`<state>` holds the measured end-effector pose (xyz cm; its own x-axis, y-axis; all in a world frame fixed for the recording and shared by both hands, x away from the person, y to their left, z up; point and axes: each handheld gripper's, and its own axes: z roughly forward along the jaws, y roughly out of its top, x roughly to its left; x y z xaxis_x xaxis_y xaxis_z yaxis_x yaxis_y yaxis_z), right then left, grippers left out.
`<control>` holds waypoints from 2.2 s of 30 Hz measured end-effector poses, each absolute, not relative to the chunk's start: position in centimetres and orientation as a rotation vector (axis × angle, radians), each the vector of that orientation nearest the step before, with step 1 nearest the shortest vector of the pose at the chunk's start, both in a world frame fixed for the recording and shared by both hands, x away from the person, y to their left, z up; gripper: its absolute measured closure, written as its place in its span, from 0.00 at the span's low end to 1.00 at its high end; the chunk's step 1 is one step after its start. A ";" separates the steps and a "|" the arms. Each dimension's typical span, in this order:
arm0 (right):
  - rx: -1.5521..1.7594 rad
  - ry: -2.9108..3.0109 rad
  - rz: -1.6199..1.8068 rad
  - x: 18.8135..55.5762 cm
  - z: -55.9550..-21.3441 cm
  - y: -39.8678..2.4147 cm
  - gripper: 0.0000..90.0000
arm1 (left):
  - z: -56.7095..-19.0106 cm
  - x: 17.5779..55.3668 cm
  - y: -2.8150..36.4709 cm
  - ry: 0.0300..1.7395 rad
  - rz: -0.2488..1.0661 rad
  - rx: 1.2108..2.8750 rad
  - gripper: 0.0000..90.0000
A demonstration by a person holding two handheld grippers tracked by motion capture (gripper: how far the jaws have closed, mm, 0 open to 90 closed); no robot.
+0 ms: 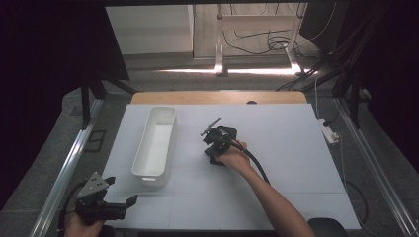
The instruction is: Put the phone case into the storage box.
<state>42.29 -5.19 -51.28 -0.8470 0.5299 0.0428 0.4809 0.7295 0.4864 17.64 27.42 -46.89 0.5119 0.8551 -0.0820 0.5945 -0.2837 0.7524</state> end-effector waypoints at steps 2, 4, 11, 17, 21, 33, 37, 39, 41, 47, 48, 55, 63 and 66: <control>0.828 2.829 0.749 42.1 -51.2 -5.6 1.00 | -46.9 17.6 27.4 1.184 0.439 1.999 0.02; 0.821 2.831 0.742 41.9 -51.2 -6.1 1.00 | -46.9 17.6 27.4 1.183 0.439 1.997 0.02; 0.827 2.829 0.728 41.4 -51.1 -7.6 1.00 | -46.9 17.7 27.6 1.183 0.428 1.987 0.02; 0.841 2.813 0.718 41.3 -51.0 -9.0 1.00 | -46.8 17.6 27.8 1.168 0.417 1.969 0.02; 0.873 2.800 0.712 41.4 -50.9 -9.7 1.00 | -46.8 17.5 27.8 1.158 0.412 1.966 0.02; 0.933 2.766 0.706 42.1 -50.8 -11.6 1.00 | -46.8 17.3 27.5 1.152 0.453 1.974 0.00; 0.943 2.764 0.710 42.2 -50.8 -11.8 1.00 | -46.8 17.3 27.6 1.156 0.451 1.966 0.00; 0.944 2.765 0.706 42.2 -50.8 -11.7 1.00 | -46.8 17.3 27.7 1.159 0.446 1.963 0.01; 0.943 2.760 0.701 42.1 -50.7 -11.7 1.00 | -46.8 17.4 27.8 1.175 0.439 1.949 0.00; 0.930 2.739 0.749 41.7 -49.4 -11.7 0.96 | -46.8 17.4 27.9 1.176 0.425 1.941 0.00; 0.922 2.734 0.750 41.6 -49.1 -11.6 0.95 | -46.8 17.4 27.9 1.175 0.427 1.948 0.00; 0.879 2.725 0.769 41.2 -47.6 -11.5 0.78 | -46.8 17.5 27.7 1.176 0.433 1.962 0.00; 0.878 2.737 0.759 41.5 -47.5 -11.2 0.46 | -46.8 17.5 27.8 1.178 0.430 1.956 0.00; 0.875 2.722 0.744 41.7 -47.4 -11.1 0.39 | -46.8 17.4 27.9 1.180 0.430 1.957 0.00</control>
<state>41.65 -11.06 -47.42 -0.8084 0.5881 -0.0237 0.4943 0.7001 0.5153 17.42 27.85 -46.83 0.5087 0.8542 -0.1073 0.5846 -0.2513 0.7714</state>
